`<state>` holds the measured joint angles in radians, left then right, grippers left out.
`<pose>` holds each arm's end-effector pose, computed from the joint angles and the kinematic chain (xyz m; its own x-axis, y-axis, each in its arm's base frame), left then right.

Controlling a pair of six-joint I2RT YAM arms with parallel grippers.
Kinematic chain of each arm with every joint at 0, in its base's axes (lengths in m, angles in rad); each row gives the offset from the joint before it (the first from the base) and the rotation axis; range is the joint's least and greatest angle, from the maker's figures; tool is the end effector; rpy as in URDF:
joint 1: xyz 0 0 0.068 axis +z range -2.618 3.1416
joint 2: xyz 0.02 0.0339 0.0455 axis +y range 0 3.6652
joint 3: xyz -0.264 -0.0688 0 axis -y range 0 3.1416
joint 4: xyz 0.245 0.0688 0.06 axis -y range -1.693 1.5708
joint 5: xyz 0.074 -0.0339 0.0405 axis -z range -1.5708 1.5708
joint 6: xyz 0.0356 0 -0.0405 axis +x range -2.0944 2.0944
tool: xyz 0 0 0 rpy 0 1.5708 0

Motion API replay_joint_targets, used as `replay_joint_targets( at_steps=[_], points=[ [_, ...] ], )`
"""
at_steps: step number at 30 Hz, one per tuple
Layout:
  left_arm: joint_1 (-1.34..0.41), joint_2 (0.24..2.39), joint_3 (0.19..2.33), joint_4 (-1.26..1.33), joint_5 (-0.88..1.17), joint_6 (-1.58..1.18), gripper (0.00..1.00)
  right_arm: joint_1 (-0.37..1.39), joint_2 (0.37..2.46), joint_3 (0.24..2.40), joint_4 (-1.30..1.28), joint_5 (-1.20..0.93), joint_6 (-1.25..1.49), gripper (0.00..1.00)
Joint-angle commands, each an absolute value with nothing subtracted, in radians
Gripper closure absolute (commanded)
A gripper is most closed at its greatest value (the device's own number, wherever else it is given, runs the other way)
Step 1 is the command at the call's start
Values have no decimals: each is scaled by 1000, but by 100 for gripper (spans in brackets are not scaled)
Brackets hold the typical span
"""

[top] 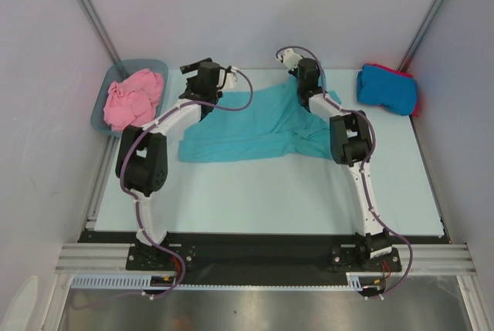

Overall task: Fold and stack the t-shirts
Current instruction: Fold the tshirt

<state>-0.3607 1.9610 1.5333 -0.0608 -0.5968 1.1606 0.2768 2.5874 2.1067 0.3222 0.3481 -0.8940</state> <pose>0.4371 -0.1435 0.2621 -0.3332 0.9364 -0.1103 0.3339 0.2266 0.9150 0.5762 0.1511 0.1754 -0.1474 -0.8037 -0.5765 -0.0763 0.5903 -0.8035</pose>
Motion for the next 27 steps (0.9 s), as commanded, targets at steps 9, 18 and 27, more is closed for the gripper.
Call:
replay_joint_targets(
  at_steps=[9,18,27],
  points=[
    [-371,1924,1531,-29,-612,1169,0,281,2706,2207,456,341,-1035,100],
    [-387,1924,1526,-31,-612,1161,0,311,2760,2275,528,302,-1086,100],
    [-390,1913,1520,-34,-614,1157,0,334,2740,2241,610,245,-1106,100]
  ],
)
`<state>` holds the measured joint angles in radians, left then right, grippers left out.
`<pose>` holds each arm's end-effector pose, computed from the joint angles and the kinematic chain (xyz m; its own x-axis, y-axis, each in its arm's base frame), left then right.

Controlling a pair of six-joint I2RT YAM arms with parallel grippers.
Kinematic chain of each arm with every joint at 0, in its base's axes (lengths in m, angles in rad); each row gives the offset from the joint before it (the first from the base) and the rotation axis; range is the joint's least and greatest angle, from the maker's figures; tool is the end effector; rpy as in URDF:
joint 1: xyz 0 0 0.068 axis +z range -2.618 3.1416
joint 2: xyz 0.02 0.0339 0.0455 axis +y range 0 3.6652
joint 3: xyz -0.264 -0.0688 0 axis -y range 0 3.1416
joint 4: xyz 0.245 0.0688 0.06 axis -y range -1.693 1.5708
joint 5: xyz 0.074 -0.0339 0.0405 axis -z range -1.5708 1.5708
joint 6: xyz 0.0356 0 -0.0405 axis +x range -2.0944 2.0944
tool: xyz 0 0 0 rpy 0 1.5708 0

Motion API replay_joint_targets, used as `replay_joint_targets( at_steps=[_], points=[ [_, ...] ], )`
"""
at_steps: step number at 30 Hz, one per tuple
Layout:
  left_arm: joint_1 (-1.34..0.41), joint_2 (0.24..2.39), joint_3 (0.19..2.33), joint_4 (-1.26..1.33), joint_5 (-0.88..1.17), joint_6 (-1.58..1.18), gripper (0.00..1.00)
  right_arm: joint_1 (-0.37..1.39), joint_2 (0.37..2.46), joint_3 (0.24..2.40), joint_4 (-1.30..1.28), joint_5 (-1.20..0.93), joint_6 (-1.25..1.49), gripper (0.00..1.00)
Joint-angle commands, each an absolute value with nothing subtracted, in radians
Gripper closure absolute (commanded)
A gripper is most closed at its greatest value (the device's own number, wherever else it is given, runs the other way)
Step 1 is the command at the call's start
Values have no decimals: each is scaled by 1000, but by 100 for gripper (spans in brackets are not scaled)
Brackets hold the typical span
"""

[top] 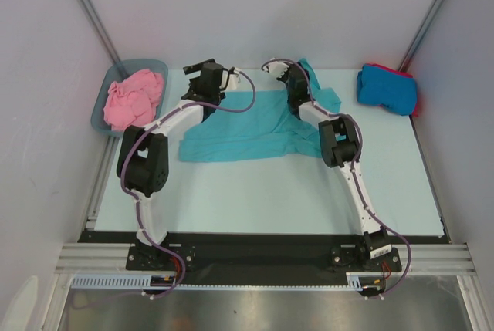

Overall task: Fold and stack the t-shirts
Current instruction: Fold the tshirt

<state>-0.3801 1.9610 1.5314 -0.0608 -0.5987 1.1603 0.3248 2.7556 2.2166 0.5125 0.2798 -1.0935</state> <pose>0.4340 -0.1518 0.2615 -0.3168 0.9422 -0.1087 0.3391 0.2195 0.9148 0.5849 0.1866 0.1358 0.0285 -0.8912 -0.4527 -0.0430 0.4514 -0.8913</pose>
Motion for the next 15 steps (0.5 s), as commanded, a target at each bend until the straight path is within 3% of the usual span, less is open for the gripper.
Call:
replay_joint_targets(
  at_steps=[1,15],
  points=[
    [-390,1913,1520,-34,-617,1155,0,339,2732,2220,626,238,-1114,100],
    [-399,1916,1523,-34,-620,1150,0,399,2721,2201,678,115,-1155,100]
  ],
)
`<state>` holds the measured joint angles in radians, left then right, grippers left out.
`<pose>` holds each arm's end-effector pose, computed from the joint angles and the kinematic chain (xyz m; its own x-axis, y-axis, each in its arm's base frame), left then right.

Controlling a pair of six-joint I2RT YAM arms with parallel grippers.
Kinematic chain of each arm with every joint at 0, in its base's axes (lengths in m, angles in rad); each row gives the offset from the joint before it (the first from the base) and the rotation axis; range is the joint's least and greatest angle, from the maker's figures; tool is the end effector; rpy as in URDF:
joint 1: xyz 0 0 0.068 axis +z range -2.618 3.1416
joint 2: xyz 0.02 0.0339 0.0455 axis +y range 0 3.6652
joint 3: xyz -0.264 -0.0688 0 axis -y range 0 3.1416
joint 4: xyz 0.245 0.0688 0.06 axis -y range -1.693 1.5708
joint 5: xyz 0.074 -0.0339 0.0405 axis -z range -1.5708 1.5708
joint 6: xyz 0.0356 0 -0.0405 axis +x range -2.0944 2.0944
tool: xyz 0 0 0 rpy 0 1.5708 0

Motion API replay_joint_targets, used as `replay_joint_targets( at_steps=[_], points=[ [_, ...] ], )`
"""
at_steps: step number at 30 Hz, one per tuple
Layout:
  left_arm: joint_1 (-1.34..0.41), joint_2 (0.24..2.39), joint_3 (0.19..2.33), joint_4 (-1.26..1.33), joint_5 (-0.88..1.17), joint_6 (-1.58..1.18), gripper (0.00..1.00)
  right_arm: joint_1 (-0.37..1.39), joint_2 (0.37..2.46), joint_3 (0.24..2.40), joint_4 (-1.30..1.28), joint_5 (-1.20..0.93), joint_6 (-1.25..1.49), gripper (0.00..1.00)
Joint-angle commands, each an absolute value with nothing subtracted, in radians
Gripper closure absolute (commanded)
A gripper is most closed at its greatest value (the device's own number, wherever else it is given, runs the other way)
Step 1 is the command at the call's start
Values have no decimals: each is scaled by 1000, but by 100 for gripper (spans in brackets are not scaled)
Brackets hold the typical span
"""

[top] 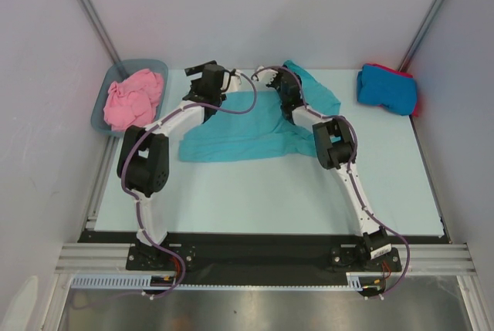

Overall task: Fold and stack the t-shirts
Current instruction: Fold the tshirt

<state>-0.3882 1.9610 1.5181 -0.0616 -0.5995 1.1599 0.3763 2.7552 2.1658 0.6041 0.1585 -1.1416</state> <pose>0.4315 -0.1548 0.2569 -0.3113 0.9451 -0.0996 0.3524 0.2122 0.9115 0.5700 0.2192 0.1283 0.2022 -0.8856 -0.4182 -0.0775 0.4112 -0.9082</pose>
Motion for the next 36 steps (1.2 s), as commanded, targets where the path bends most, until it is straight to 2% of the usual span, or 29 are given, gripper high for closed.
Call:
replay_joint_targets(
  at_steps=[1,7,8,9,12,13,15,19,25,30,36],
  points=[
    [-399,1917,1523,-34,-620,1147,0,402,2721,2201,677,106,-1161,100],
    [-402,1921,1523,-34,-615,1146,0,416,2782,2261,672,148,-1222,100],
    [-402,1922,1525,-34,-615,1146,0,414,2799,2288,658,170,-1239,95],
    [-402,1925,1528,-34,-615,1144,0,413,2815,2310,641,196,-1241,61],
    [-403,1924,1528,-34,-614,1143,0,407,2803,2323,565,273,-1204,12],
    [-402,1924,1528,-34,-612,1143,0,399,2786,2310,542,303,-1183,6],
    [-402,1924,1528,-31,-615,1144,0,387,2717,2258,476,333,-1108,1],
    [-402,1916,1522,-25,-621,1146,0,345,2587,2161,367,426,-985,0],
    [-400,1904,1497,-23,-620,1134,0,227,2462,2246,-73,492,-703,0],
    [-400,1899,1473,-44,-597,1123,0,140,2384,2218,-315,445,-615,0],
    [-399,1907,1387,-91,-520,1146,0,84,2338,2145,-492,337,-522,2]
  ],
)
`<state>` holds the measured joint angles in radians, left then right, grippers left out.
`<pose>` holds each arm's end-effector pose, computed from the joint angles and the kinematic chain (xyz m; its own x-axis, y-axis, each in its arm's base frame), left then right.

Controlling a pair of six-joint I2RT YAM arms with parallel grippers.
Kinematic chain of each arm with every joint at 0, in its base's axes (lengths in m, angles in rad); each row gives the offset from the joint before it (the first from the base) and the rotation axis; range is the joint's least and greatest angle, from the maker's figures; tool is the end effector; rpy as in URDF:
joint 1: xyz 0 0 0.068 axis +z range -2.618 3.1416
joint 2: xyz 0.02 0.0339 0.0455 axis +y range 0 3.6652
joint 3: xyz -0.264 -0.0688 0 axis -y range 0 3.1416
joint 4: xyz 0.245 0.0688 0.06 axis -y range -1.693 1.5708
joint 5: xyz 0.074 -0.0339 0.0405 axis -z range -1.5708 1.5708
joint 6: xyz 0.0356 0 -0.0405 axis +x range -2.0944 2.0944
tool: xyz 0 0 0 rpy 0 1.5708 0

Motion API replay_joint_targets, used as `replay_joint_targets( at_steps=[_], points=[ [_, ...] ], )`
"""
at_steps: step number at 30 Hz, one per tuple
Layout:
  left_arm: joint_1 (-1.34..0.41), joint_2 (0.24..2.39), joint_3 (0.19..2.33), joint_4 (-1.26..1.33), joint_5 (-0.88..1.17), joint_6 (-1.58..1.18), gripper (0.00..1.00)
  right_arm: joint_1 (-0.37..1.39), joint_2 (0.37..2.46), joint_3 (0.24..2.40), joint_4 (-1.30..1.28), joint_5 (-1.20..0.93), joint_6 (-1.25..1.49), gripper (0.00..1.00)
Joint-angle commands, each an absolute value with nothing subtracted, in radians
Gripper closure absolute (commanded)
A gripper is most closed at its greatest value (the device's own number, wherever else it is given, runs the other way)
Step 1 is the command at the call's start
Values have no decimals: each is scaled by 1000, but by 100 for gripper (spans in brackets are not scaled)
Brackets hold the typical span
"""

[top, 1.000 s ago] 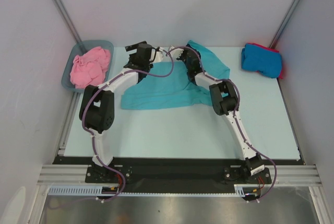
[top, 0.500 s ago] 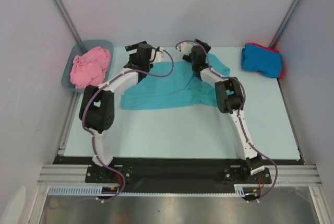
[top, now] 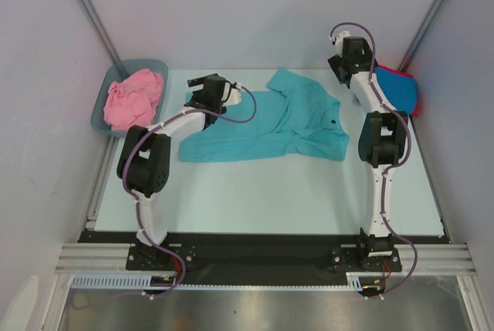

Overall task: Fold and stack the t-shirts
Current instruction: Fold the tshirt

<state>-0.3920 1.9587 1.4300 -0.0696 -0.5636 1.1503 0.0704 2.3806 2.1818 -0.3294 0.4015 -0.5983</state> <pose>0.4210 -0.1535 0.2275 -0.2901 0.9550 -0.0626 0.4405 0.1913 0.8771 0.5550 0.0252 0.2522 -0.5686 -0.5598 -0.6027 -0.0584 0.7584 -0.6492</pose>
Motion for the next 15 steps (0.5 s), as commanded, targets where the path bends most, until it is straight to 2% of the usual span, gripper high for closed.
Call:
replay_joint_targets(
  at_steps=[1,2,4,5,8,12,15],
  points=[
    [-396,1916,1372,-110,-494,1150,0,81,2321,2105,-514,315,-523,4],
    [-393,1919,1362,-113,-485,1161,0,81,2313,2085,-523,293,-523,6],
    [-384,1925,1347,-118,-456,1177,0,77,2296,2051,-526,259,-512,24],
    [-377,1933,1344,-123,-442,1183,0,75,2289,2036,-546,243,-509,44],
    [-361,1973,1359,-107,-436,1203,0,75,2290,2028,-577,218,-494,82],
    [-336,2023,1397,-55,-442,1221,0,74,2280,2002,-592,186,-482,94],
    [-304,2068,1460,-3,-459,1226,0,75,2266,1980,-598,175,-474,95]
  ],
)
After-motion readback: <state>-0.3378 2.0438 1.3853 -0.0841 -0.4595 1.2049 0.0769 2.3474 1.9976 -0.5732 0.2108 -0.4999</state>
